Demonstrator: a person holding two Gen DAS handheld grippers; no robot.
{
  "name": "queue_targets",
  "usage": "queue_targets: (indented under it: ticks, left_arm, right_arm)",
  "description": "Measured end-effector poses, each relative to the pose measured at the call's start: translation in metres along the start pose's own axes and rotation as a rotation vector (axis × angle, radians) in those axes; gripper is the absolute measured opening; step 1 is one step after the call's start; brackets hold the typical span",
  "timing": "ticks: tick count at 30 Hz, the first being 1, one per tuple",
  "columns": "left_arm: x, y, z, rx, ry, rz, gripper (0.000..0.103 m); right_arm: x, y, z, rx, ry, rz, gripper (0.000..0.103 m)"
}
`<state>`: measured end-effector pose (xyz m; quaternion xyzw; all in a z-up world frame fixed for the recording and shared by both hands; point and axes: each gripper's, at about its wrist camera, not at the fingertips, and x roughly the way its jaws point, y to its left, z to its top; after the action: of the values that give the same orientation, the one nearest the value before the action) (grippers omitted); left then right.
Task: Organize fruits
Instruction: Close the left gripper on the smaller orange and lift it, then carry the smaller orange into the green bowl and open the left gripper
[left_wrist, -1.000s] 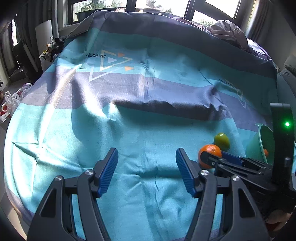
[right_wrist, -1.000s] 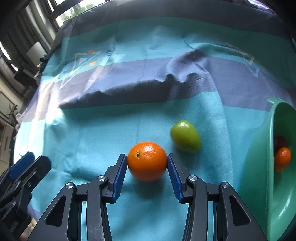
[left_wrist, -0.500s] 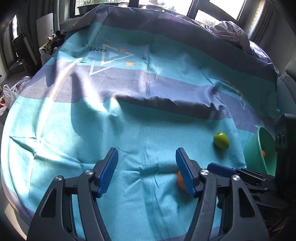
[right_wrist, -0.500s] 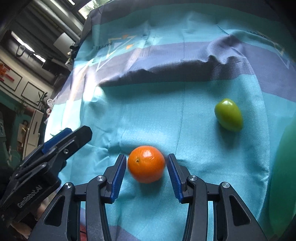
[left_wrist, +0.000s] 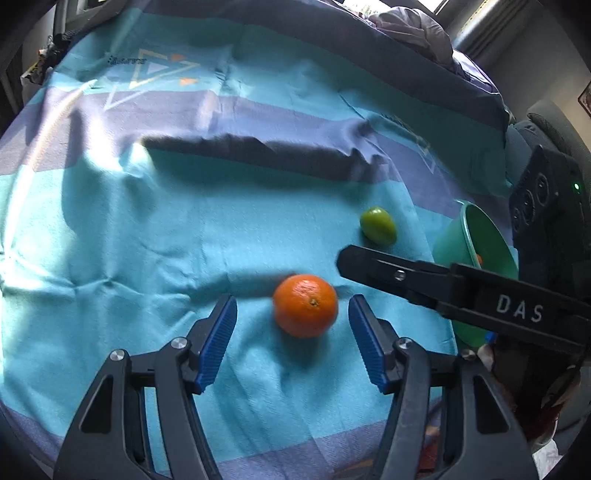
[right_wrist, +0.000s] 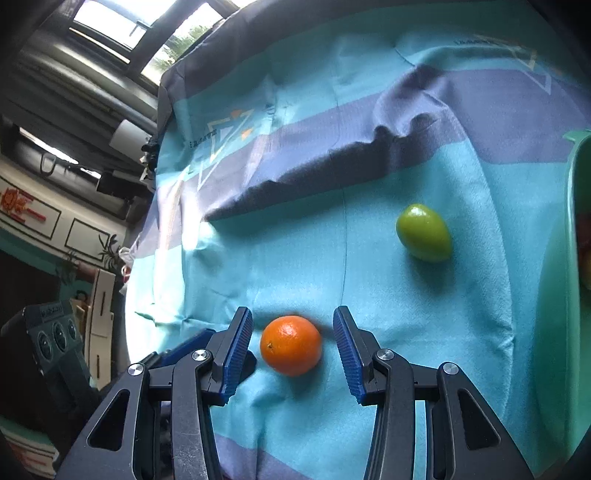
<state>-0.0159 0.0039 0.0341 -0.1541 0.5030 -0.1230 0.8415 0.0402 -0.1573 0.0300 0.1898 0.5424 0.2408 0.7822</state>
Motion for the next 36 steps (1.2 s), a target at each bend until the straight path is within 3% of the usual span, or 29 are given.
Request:
queue_targets:
  ticks: [7,13,21,28,36]
  left_arm:
    - [0.022,-0.01,-0.007,0.034,0.062,0.017,0.059]
    - [0.036,-0.007,-0.009,0.026,0.101,0.015,0.048]
    - [0.032,-0.009,-0.011,0.048,0.068,0.052,0.042]
    - [0.001,-0.04,-0.002,0.132,-0.053,0.05,0.042]
    - [-0.021,-0.108,0.003,0.278,-0.165,0.028,0.043]
  right_arm:
    - [0.025,-0.001,-0.004,0.016,0.086,0.01,0.047]
    - [0.036,-0.005,-0.006,0.038,0.137,0.034,0.047]
    - [0.035,-0.006,-0.006,0.034,0.137,0.042,0.047]
    - [-0.007,0.008,-0.005,-0.022,0.009,0.059,0.047]
    - [-0.079,0.001,-0.007,-0.043,-0.19,0.032,0.047]
